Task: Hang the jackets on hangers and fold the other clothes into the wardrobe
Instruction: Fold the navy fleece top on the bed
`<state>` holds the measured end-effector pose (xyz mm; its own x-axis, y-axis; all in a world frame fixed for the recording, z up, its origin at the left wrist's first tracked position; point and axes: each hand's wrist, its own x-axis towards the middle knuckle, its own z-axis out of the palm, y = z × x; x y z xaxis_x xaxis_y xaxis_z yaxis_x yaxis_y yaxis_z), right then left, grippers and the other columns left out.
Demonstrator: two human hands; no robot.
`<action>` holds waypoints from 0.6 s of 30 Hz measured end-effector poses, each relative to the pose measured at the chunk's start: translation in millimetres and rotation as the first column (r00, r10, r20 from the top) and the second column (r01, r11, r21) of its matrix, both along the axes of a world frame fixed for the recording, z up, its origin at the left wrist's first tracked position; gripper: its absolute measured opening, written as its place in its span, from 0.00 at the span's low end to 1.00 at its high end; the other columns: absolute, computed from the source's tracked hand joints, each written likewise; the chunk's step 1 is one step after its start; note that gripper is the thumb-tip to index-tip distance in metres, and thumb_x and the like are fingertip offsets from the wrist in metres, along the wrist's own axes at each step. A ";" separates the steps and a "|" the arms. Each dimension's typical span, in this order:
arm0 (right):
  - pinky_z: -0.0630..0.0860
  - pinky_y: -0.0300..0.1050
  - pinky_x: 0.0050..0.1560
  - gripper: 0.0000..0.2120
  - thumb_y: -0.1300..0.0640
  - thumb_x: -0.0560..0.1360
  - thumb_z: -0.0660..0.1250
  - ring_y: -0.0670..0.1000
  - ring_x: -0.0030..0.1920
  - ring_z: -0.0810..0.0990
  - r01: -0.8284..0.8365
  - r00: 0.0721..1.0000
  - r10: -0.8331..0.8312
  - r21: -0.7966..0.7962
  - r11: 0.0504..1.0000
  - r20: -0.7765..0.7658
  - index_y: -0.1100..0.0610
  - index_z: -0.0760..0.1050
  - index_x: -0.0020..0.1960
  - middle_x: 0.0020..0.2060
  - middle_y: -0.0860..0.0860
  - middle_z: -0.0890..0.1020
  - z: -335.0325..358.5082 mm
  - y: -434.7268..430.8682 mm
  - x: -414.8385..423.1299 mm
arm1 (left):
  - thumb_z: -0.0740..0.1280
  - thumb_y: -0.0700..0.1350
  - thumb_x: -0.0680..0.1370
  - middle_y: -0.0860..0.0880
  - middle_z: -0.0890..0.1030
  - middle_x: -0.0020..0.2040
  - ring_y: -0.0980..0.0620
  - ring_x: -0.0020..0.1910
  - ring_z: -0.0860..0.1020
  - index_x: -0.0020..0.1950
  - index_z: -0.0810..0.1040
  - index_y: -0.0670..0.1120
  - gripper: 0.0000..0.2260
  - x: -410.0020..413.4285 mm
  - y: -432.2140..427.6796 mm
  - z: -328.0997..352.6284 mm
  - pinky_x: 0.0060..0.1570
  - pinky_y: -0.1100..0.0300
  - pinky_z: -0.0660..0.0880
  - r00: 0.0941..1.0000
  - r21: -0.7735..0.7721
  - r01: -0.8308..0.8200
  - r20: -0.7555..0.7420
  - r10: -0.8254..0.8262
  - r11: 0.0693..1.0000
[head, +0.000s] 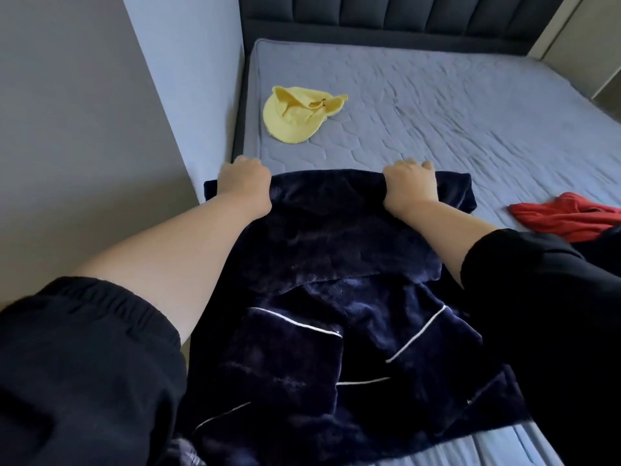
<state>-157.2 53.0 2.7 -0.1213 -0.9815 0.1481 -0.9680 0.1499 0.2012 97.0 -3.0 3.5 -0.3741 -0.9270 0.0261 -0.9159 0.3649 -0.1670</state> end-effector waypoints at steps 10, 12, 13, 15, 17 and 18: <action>0.63 0.56 0.59 0.10 0.70 0.70 0.61 0.60 0.54 0.72 -0.012 0.998 -0.007 -0.328 0.944 -0.057 0.62 0.73 0.50 0.49 0.58 0.77 66.9 25.1 10.1 | 0.64 0.32 0.71 0.44 0.71 0.45 0.42 0.48 0.73 0.51 0.75 0.41 0.10 7.8 42.4 60.1 0.40 0.54 0.67 0.973 -0.198 -0.114 -0.221 0.068 0.974; 0.64 0.55 0.59 0.11 0.70 0.69 0.61 0.60 0.54 0.72 0.023 0.998 -0.041 -0.327 0.945 -0.048 0.62 0.73 0.50 0.49 0.59 0.77 67.8 37.5 -0.3 | 0.65 0.33 0.72 0.44 0.73 0.48 0.43 0.48 0.73 0.52 0.75 0.41 0.10 -0.9 54.1 63.9 0.39 0.54 0.67 0.977 -0.238 -0.041 -0.213 -0.010 0.971; 0.64 0.55 0.59 0.11 0.71 0.69 0.61 0.60 0.53 0.72 0.043 0.998 -0.058 -0.332 0.942 -0.035 0.62 0.72 0.49 0.49 0.59 0.77 67.3 43.2 -5.5 | 0.65 0.34 0.72 0.44 0.74 0.49 0.44 0.48 0.72 0.52 0.75 0.41 0.10 -5.7 58.7 65.6 0.39 0.54 0.66 0.978 -0.259 -0.011 -0.206 -0.044 0.966; 0.64 0.56 0.60 0.11 0.71 0.69 0.62 0.60 0.54 0.72 0.083 0.996 -0.091 -0.338 0.937 -0.007 0.62 0.72 0.50 0.49 0.59 0.76 66.0 51.5 -12.0 | 0.65 0.34 0.72 0.44 0.74 0.50 0.43 0.48 0.73 0.52 0.75 0.41 0.10 -11.9 64.9 70.0 0.40 0.55 0.65 0.977 -0.285 0.020 -0.200 -0.080 0.958; 0.64 0.56 0.60 0.12 0.71 0.69 0.62 0.60 0.54 0.72 0.100 0.995 -0.099 -0.353 0.930 0.019 0.62 0.72 0.50 0.49 0.59 0.76 65.3 54.7 -13.6 | 0.65 0.33 0.72 0.43 0.74 0.51 0.43 0.49 0.73 0.53 0.75 0.41 0.10 -13.6 66.7 75.2 0.40 0.55 0.65 0.976 -0.310 0.028 -0.198 -0.094 0.950; 0.64 0.56 0.60 0.12 0.71 0.69 0.62 0.60 0.54 0.71 0.103 0.995 -0.100 -0.357 0.928 0.026 0.62 0.72 0.50 0.49 0.59 0.76 65.5 54.9 -13.4 | 0.65 0.33 0.72 0.43 0.74 0.51 0.43 0.50 0.73 0.53 0.75 0.40 0.11 -13.7 66.4 78.7 0.40 0.55 0.65 0.977 -0.324 0.030 -0.190 -0.096 0.945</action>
<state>-170.7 107.8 68.1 -0.2198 -0.8462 0.4854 -0.9450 0.3082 0.1094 83.3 63.4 82.1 -0.3876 -0.8324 0.3962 -0.9193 0.3811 -0.0987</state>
